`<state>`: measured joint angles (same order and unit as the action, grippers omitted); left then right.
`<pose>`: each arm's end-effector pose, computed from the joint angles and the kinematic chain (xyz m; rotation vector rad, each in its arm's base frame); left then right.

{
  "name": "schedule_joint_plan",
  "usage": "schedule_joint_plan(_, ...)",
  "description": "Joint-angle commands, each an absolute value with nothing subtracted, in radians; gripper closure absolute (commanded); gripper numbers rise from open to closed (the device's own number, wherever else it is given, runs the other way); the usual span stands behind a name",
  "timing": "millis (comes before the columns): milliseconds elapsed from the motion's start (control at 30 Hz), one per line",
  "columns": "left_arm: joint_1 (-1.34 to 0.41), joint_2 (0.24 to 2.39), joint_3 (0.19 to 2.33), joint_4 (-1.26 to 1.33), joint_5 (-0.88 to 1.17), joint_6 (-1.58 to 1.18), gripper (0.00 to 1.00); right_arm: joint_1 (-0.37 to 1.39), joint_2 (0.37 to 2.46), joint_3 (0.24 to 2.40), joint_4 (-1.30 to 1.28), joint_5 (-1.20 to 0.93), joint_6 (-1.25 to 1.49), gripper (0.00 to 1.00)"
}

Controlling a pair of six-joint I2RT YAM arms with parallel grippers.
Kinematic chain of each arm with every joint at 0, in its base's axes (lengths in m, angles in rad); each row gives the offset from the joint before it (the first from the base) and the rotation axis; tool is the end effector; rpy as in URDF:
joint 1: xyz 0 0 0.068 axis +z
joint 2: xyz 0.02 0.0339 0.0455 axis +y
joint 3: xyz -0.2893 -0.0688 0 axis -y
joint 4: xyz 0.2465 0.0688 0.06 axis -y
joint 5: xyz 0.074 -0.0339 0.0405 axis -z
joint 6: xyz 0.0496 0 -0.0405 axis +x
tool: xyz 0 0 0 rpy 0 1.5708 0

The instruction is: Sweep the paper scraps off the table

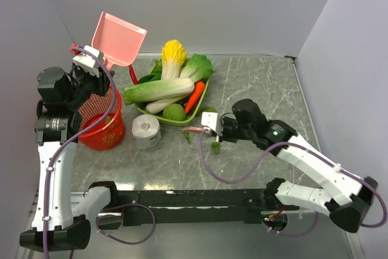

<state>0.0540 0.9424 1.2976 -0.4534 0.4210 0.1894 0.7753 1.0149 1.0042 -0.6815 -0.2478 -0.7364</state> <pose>0.1797 -0.0106 0.4778 0.4259 1.6076 -0.1666 0.1404 0.1546 0.3387 -1.6401 1.5479 0.3009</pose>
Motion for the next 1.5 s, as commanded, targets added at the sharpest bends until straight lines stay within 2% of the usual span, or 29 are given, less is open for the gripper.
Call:
schedule_joint_plan(0,0.058,0.945,1.327,-0.417,0.445,0.189,0.99,0.778,1.137,1.017,-0.454,-0.265,-0.609,1.00)
schedule_joint_plan(200,0.057,0.974,1.361,-0.451,0.453,0.221,0.99,0.791,1.233,0.993,-0.226,-0.298,-0.482,1.00)
schedule_joint_plan(333,0.057,0.991,1.391,-0.475,0.460,0.229,0.99,0.802,1.287,1.005,-0.233,-0.276,-0.509,1.00)
schedule_joint_plan(533,0.049,1.011,1.402,-0.503,0.466,0.253,0.99,0.787,1.255,0.953,-0.443,-0.307,-0.699,1.00)
schedule_joint_plan(667,0.035,1.026,1.399,-0.517,0.480,0.252,0.99,0.767,1.140,0.897,-0.645,-0.363,-0.894,1.00)
schedule_joint_plan(800,0.006,1.045,1.397,-0.512,0.489,0.250,0.99,0.726,1.002,0.874,-0.826,-0.335,-1.099,1.00)
schedule_joint_plan(967,-0.096,1.086,1.397,-0.515,0.505,0.285,0.99,0.629,0.847,0.916,-1.056,-0.305,-1.222,1.00)
schedule_joint_plan(1067,-0.164,1.101,1.388,-0.512,0.502,0.316,0.99,0.588,0.767,0.928,-1.054,-0.287,-1.181,1.00)
schedule_joint_plan(1200,-0.236,1.104,1.361,-0.511,0.555,0.324,0.99,0.581,0.678,0.922,-0.866,-0.160,-1.027,1.00)
schedule_joint_plan(1333,-0.281,1.078,1.335,-0.613,0.632,0.392,0.99,0.563,0.710,0.980,-0.863,-0.035,-0.832,1.00)
schedule_joint_plan(1467,-0.322,1.049,1.333,-0.771,0.672,0.509,0.99,0.494,0.762,1.051,-0.888,-0.005,-0.639,1.00)
